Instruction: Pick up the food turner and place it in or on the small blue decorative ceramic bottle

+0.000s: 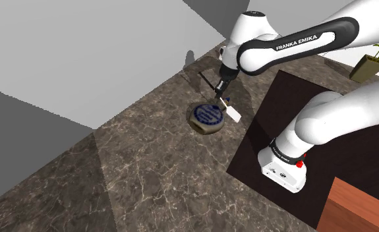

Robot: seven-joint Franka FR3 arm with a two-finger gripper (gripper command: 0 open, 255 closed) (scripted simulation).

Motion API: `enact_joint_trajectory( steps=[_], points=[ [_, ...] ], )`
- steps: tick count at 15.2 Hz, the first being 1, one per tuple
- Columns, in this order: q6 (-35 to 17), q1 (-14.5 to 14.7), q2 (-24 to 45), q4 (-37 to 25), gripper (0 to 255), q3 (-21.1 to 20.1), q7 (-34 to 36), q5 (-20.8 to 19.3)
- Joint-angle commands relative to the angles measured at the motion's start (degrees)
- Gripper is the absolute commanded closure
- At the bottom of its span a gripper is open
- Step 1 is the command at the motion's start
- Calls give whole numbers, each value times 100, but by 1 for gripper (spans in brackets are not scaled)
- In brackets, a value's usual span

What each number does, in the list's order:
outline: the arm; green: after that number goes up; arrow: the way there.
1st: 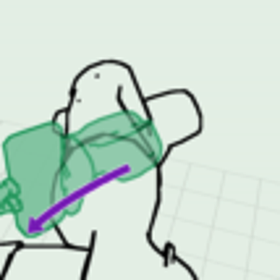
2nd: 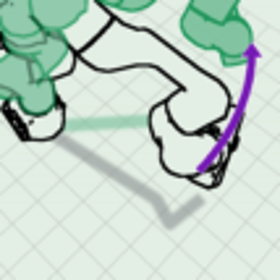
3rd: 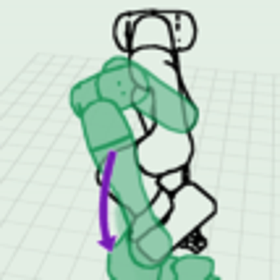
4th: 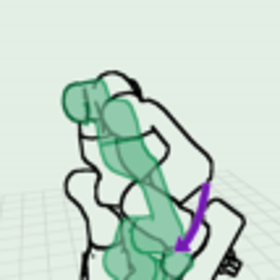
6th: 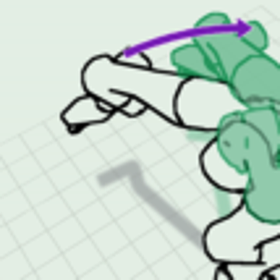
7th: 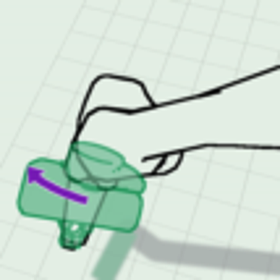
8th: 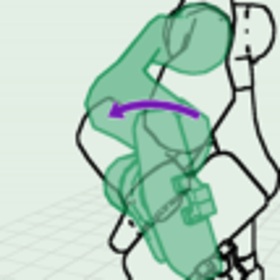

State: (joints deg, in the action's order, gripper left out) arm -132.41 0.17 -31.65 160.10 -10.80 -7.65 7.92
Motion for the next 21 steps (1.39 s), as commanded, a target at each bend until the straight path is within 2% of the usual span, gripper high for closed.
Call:
enact_joint_trajectory(
  steps=[1,4,12,13,18,21],
  points=[
    [-212,1,124,85,255,-20,1,11],
    [-624,-2,388,233,255,-58,1,28],
    [-622,-2,387,232,255,-57,1,28],
    [-622,-2,387,232,0,-57,1,28],
    [-622,-2,387,232,0,-57,1,28],
    [173,5,-145,-32,0,19,-4,-3]
  ],
)
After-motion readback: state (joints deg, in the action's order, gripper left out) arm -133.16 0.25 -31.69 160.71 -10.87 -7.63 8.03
